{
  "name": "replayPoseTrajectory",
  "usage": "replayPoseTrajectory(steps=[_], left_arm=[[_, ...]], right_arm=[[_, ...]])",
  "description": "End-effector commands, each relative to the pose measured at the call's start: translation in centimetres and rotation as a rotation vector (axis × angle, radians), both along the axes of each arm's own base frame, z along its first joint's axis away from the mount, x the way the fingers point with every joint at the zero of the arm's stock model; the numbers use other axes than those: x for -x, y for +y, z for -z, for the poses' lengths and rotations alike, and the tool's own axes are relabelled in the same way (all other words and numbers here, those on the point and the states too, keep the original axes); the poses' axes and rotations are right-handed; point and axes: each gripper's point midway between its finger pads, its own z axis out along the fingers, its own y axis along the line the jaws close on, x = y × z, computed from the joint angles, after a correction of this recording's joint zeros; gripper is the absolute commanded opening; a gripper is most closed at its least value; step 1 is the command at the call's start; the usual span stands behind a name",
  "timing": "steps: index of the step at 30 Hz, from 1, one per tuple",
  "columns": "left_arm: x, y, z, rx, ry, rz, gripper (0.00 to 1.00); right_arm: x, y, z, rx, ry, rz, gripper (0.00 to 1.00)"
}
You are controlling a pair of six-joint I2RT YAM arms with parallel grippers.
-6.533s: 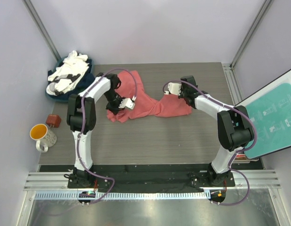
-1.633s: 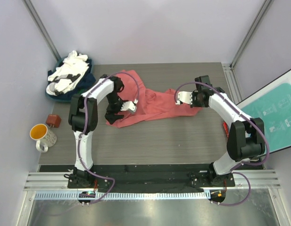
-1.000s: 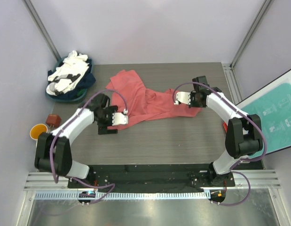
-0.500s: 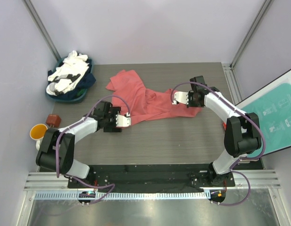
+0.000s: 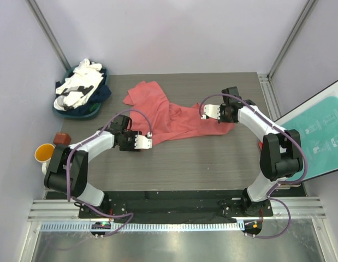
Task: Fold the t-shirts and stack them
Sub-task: Flatten out the tshirt
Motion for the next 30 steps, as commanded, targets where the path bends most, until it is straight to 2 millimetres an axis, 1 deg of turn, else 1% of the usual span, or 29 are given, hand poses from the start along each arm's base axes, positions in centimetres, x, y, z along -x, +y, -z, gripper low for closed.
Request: replayPoseTrajectory(steps=[1,3,5,6,7,10,13,17,19,21,22,24,25,30], left_arm=[[1.6,-0.6,-1.9,0.033,0.04,0.056,0.48],[1.9,-0.5,-1.9,0.029,0.047,0.068,0.42],[2.3,-0.3,-1.6,0.016,0.069,0.075,0.21],[2.4,-0.2,-1.4,0.008,0.076,0.074,0.14],[2.4,-0.1,-1.0,-0.001,0.087,0.068,0.0],[2.2,0.1,-0.5,-0.011,0.11,0.041,0.0],[1.6,0.1,-0.8,-0.007,0.106,0.014,0.0],[0.0,-0.2,-2.3,0.024,0.067,-0.016,0.0],[0.4,0.0,-2.2,0.019,0.098,-0.017,0.01],[0.6,0.1,-1.7,0.003,0.131,-0.01,0.19],[0.9,0.3,-1.4,-0.006,0.144,-0.011,0.34],[1.1,0.5,-1.1,-0.018,0.151,-0.007,0.38],[1.5,0.6,-0.9,-0.021,0.162,-0.003,0.39],[2.3,0.7,-1.4,-0.027,0.18,0.029,0.39]], right_arm=[[-1.9,-0.3,-1.6,0.0,-0.063,0.015,0.01],[-2.2,-0.2,-1.4,-0.001,-0.061,0.017,0.01],[-2.7,-0.1,-1.6,-0.007,-0.07,0.016,0.01],[-2.8,0.0,-1.5,-0.009,-0.068,0.015,0.01],[-3.0,-0.1,-1.7,-0.009,-0.074,0.017,0.01],[-3.4,0.1,-1.6,-0.009,-0.078,0.014,0.01],[-3.7,0.0,-1.9,-0.006,-0.089,0.013,0.01],[-4.2,-0.4,-2.3,-0.003,-0.102,0.017,0.01],[-4.4,-0.5,-2.3,-0.006,-0.104,0.021,0.01],[-4.4,-0.5,-2.4,-0.009,-0.108,0.02,0.01],[-4.4,-0.5,-2.3,-0.007,-0.108,0.021,0.01],[-4.4,-0.6,-2.5,-0.011,-0.112,0.024,0.01],[-4.2,-0.6,-2.2,-0.012,-0.106,0.023,0.01],[-4.1,-1.0,-2.2,-0.007,-0.109,0.027,0.01]])
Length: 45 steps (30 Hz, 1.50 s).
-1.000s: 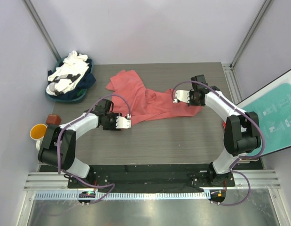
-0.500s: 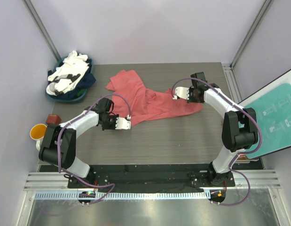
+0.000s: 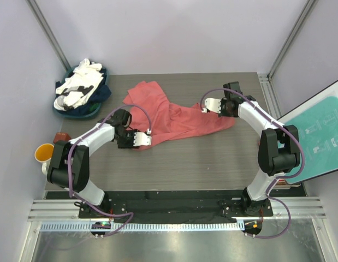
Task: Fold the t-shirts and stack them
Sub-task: Flatten out the tshirt
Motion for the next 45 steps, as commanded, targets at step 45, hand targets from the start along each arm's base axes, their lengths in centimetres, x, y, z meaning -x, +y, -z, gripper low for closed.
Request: replayPoseTrajectory(steps=[45], left_arm=[[-20.3,0.0,-24.0,0.199,-0.592,-0.442,0.0]], right_arm=[[-11.3,-6.2,-17.0,0.033,-0.674,0.199,0.01]])
